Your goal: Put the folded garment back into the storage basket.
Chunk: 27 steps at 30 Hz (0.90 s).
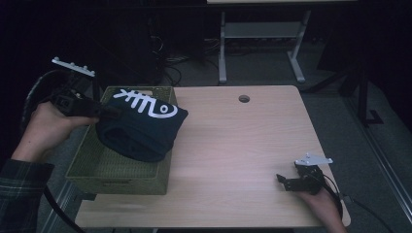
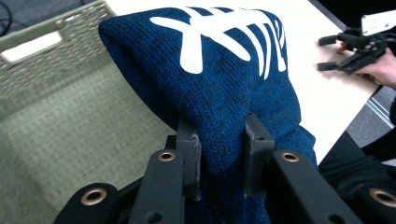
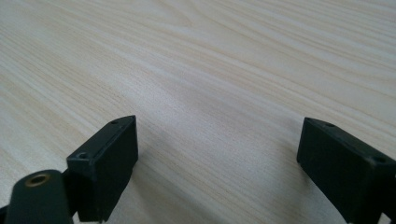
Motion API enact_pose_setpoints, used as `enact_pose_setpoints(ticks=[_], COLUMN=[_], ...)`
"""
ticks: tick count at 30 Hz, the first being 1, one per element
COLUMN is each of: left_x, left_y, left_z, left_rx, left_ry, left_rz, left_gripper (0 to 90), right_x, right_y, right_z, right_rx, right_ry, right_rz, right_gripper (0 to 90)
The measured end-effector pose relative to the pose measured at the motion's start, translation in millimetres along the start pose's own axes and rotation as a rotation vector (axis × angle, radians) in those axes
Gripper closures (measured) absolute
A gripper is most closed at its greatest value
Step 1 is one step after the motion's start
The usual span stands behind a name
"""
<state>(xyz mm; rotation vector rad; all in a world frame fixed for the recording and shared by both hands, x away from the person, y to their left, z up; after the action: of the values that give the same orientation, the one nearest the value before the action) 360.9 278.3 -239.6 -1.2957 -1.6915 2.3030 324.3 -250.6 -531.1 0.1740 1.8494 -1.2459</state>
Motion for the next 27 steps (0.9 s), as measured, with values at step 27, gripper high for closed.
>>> enact_pose_setpoints(ticks=[27], left_x=[58.3], left_y=[48.2], left_z=[-66.8], left_rx=[-0.078], left_ry=[-0.180], left_rz=[-0.076], left_gripper=[73.3], right_x=[-0.1], right_y=[-0.1], right_z=[0.8], right_rx=[0.006], right_ry=[0.005], right_rz=[0.001], right_gripper=[12.4])
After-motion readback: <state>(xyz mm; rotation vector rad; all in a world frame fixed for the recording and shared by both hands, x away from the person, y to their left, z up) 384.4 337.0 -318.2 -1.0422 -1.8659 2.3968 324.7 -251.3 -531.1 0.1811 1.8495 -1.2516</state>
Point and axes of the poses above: each handheld gripper's, and its own axes: y roughly forward along the jaws, x roughly out of its underside, z roughly to its right, the point moved 7 cm from there along y, roughly forward along the jaws, and after that the axes turned 7 degrees about -x, right-handed, at the moved point
